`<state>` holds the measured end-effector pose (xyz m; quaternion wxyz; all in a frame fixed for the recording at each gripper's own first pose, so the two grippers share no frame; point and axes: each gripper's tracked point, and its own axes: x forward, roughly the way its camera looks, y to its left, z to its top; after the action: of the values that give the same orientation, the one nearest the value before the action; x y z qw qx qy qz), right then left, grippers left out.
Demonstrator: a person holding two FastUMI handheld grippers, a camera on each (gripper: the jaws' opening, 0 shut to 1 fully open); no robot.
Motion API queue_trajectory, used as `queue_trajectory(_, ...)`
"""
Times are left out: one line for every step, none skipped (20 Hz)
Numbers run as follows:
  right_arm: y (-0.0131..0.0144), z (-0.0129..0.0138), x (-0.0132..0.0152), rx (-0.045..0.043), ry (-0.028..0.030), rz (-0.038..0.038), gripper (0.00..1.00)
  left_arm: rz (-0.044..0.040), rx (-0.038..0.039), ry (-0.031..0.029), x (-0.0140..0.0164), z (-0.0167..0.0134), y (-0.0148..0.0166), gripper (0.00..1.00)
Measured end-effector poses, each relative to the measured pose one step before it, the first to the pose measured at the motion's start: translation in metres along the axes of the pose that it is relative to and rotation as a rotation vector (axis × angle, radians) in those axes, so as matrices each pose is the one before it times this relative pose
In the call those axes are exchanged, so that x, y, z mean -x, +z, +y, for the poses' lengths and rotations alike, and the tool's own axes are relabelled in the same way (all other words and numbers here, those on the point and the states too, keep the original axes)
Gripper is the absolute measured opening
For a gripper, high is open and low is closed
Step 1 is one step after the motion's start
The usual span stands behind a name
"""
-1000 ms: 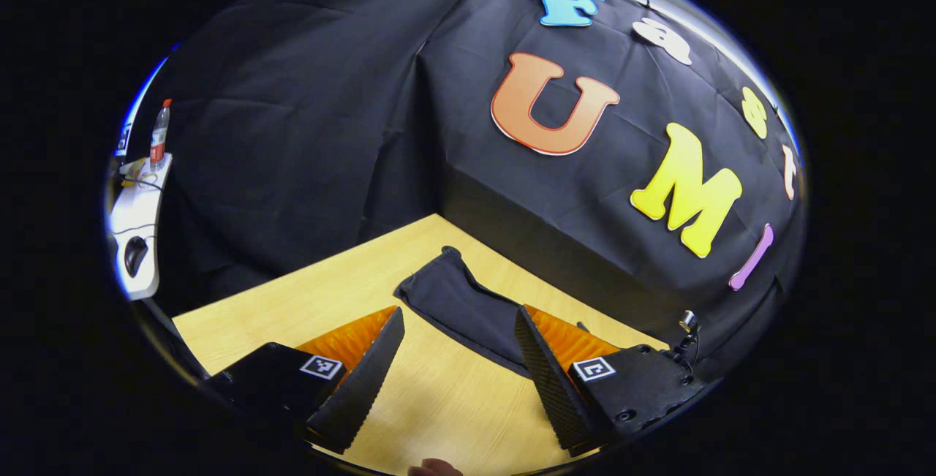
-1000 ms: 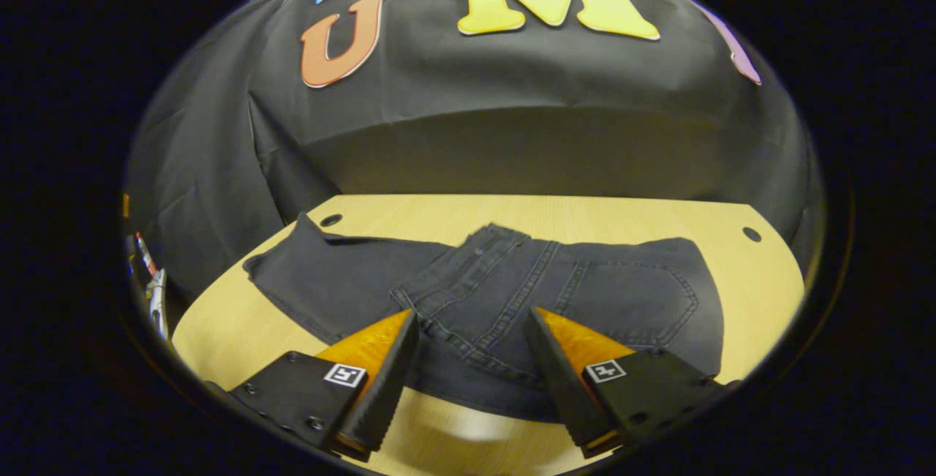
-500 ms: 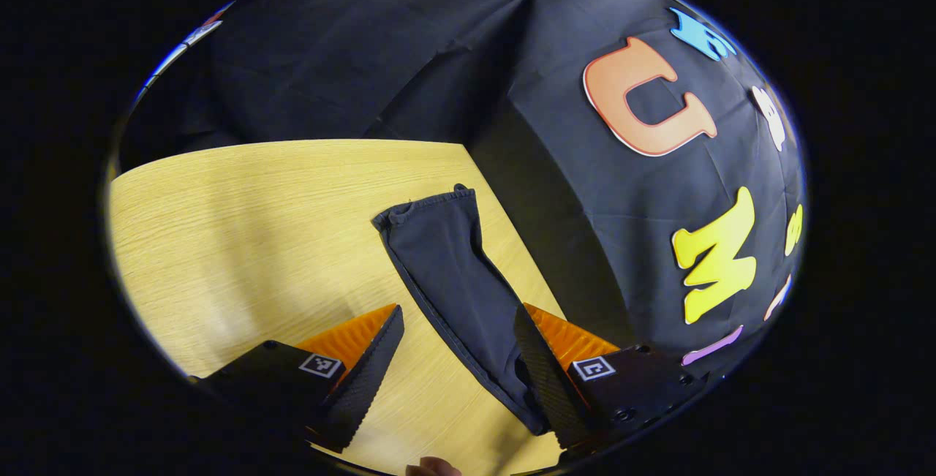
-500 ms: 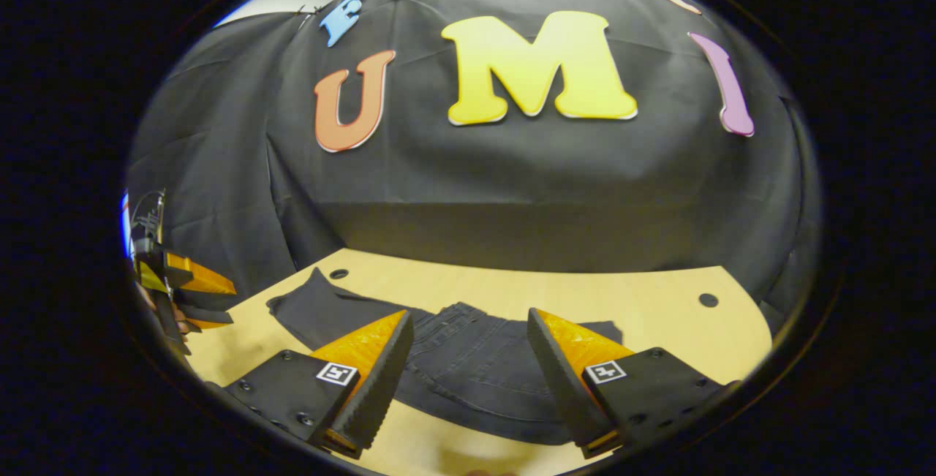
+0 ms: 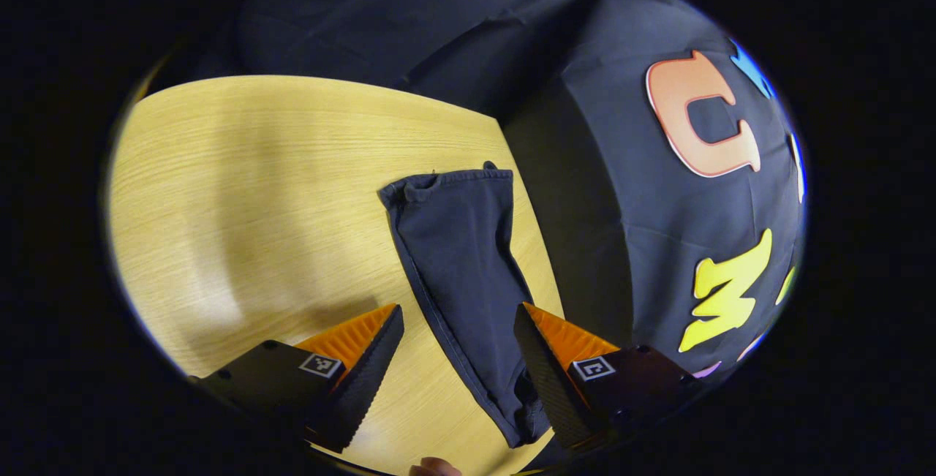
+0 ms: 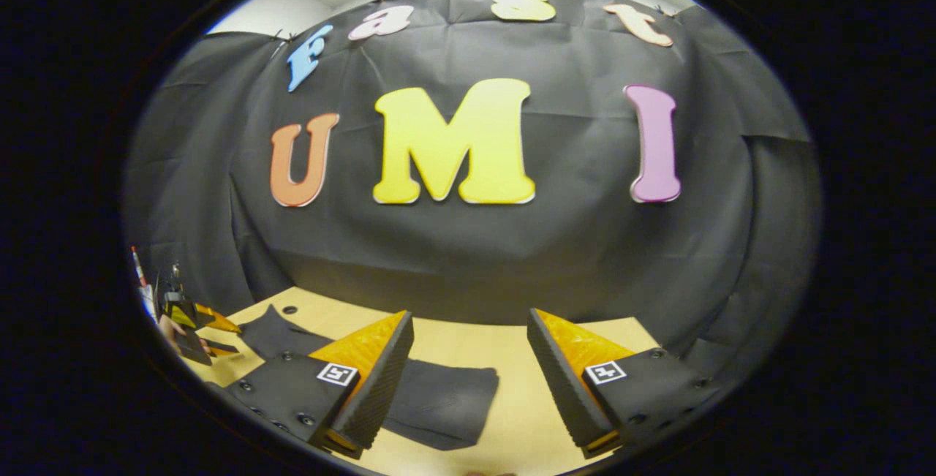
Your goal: Grasp the waist and the cuffs of the jeans and fold them to make the two legs overlap; first hold the waist and fold one-third of the jeans toward the cuffs, then hold the cuffs and fold the remaining one-third in the same direction to finish folding.
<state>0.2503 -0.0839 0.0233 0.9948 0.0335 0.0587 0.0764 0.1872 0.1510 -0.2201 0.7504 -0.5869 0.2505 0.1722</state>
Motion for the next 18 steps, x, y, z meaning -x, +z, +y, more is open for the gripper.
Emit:
queue_trajectory(0.00736,-0.0121,0.00385,0.00557,-0.02668,-0.01374,0.94,0.00503,-0.00145,0.00801,-0.00496,0.0029,0.00032,0.99)
queue_trajectory(0.00868,-0.01437,0.00265,0.00794,-0.02694,-0.01637,0.94,0.00146,-0.00246,0.00931,-0.00445,0.00241,0.00088,0.99)
queue_trajectory(0.00804,-0.01191,0.00305,0.00158,-0.02251,-0.01233,0.97,-0.00052,0.00463,0.00561,-0.00398,0.0012,0.00189,0.99)
queue_trajectory(0.0072,-0.00785,0.00502,-0.00622,-0.0239,-0.01539,0.94,-0.00494,0.01495,0.00973,-0.0003,0.00178,0.00218,0.99)
queue_trajectory(0.00555,-0.00744,0.00262,-0.00692,-0.0156,-0.00974,0.94,-0.00328,0.01418,0.00796,-0.00322,0.00134,0.00114,0.99)
queue_trajectory(0.00398,-0.00628,0.00226,-0.00484,-0.01418,-0.00923,1.0,-0.00391,0.01532,-0.00587,-0.00348,-0.00088,0.00122,0.99)
queue_trajectory(0.00409,-0.00474,0.00294,-0.00087,-0.00761,-0.00863,0.94,-0.00851,0.01557,-0.00179,-0.00145,-0.00295,0.00367,0.99)
queue_trajectory(0.002,-0.00294,0.00178,0.00521,-0.00754,-0.00443,1.0,-0.00619,0.00584,-0.00342,-0.00208,-0.00042,0.00197,0.99)
queue_trajectory(0.00332,-0.00252,0.00321,0.00461,-0.00189,-0.00525,0.94,-0.00849,-0.00171,-0.00398,-0.00447,-0.00188,0.00095,0.99)
queue_trajectory(0.00161,0.00005,0.00198,0.00718,-0.00322,-0.00553,0.94,-0.00952,-0.00089,-0.00807,-0.00553,-0.00232,0.00139,0.99)
queue_trajectory(0.00169,-0.00148,0.00061,0.009,-0.00303,-0.00467,0.94,-0.00665,0.00397,-0.00249,-0.0037,-0.00137,0.00148,0.98)
queue_trajectory(0.00115,-0.00219,0.00098,0.00606,-0.00318,-0.00195,0.94,-0.00513,0.01448,-0.01627,-0.00457,-0.00191,0.00174,0.98)
queue_trajectory(0.00044,-0.00627,0.00282,-0.00024,-0.00944,0.00534,0.94,-0.01381,0.02292,-0.0322,-0.00116,-0.00458,0.00327,0.96)
queue_trajectory(-0.00125,-0.0044,0.00101,-0.00043,-0.00799,0.00731,0.99,-0.00615,0.00846,-0.03379,-0.00557,-0.00371,0.00118,0.95)
queue_trajectory(-0.00046,-0.00542,0.00182,0.00199,-0.00893,0.00457,0.99,-0.01221,-0.00625,0.0,-0.00399,0.0017,0.0014,1.0)
queue_trajectory(-0.00093,-0.00519,0.00084,0.00581,-0.00988,0.00383,0.99,0.00411,-0.00923,0.01652,-0.00723,0.00768,-0.00475,0.93)
queue_trajectory(0.00071,-0.00749,0.00344,0.00958,-0.01134,0.00504,0.99,-0.01548,0.01391,-0.00777,-0.00577,0.00285,0.00117,0.72)
queue_trajectory(0.00075,-0.0064,0.00312,0.01143,-0.00975,0.00234,0.97,-0.00994,0.03679,-0.00189,-0.003,0.00298,0.00022,0.52)
